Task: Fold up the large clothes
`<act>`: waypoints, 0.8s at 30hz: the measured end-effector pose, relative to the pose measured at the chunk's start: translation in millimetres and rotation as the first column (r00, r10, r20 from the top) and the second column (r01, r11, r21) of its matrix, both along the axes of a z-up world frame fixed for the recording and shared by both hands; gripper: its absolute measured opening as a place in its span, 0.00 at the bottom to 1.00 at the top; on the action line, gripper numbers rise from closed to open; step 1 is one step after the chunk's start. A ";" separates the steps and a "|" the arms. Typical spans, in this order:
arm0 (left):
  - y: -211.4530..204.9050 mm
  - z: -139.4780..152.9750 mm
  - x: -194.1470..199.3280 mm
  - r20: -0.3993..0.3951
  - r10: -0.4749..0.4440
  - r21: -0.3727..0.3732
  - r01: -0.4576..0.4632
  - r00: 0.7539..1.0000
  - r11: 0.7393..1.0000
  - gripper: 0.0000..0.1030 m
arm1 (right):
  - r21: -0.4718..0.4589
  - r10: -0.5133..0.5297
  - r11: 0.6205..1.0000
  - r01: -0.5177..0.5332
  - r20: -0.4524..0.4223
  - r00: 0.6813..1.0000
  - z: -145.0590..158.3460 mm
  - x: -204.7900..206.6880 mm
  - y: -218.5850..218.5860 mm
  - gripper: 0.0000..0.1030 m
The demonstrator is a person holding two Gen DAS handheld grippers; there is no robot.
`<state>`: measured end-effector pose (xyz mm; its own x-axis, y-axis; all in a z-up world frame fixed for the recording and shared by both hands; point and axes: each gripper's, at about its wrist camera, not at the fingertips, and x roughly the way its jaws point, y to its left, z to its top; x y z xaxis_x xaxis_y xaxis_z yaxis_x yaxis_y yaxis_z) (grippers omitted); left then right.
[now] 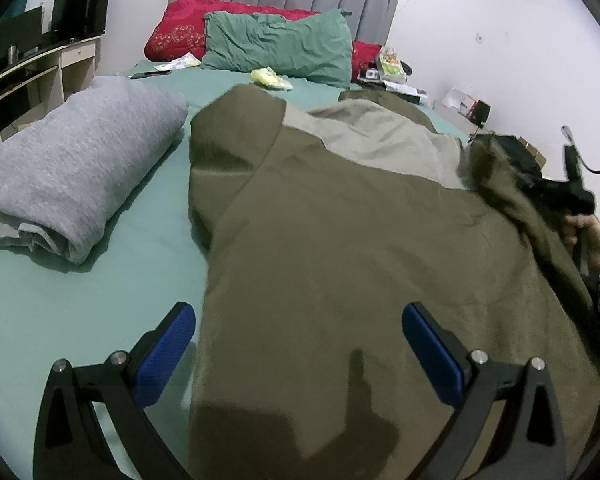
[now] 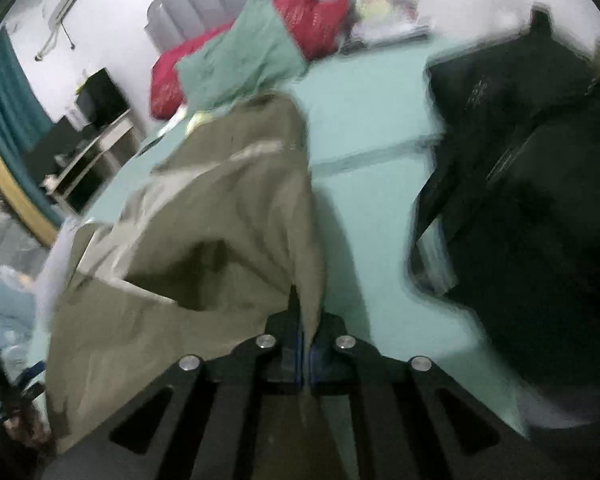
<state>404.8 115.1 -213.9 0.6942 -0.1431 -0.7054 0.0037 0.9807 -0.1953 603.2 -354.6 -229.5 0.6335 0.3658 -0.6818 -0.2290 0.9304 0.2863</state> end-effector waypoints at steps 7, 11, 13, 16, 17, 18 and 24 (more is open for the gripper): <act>-1.7 17.7 -8.9 0.041 -0.013 -0.011 0.014 0.999 1.000 1.00 | -0.166 -0.176 0.968 0.187 0.079 0.981 105.0 -23.4 -17.6 0.01; -1.9 22.9 -10.8 0.050 -0.008 -0.016 0.009 0.999 1.000 1.00 | -0.303 -0.342 0.854 0.422 0.283 0.896 159.7 -57.1 -15.9 0.01; -1.4 25.5 -11.2 0.054 -0.002 -0.013 0.002 0.999 1.000 1.00 | -0.361 -0.326 0.790 0.496 0.437 0.838 188.1 -82.0 1.9 0.01; 0.9 29.3 -12.1 0.060 0.001 -0.018 0.000 0.998 1.000 1.00 | -0.540 -0.084 0.668 0.512 0.629 0.773 193.1 -118.1 77.9 0.06; 1.4 29.6 -12.0 0.059 0.000 -0.020 0.002 0.998 1.000 1.00 | -0.576 0.034 0.714 0.399 0.597 0.802 182.1 -125.3 100.3 0.10; 1.6 30.0 -11.8 0.056 -0.002 -0.023 0.004 0.998 1.000 1.00 | -0.609 0.161 0.765 0.209 0.494 0.854 164.9 -125.7 119.4 0.29; -3.9 25.0 -12.4 0.021 -0.024 -0.030 0.025 0.999 0.999 1.00 | -0.374 0.278 0.894 -0.246 0.033 0.960 60.5 -134.2 134.3 0.62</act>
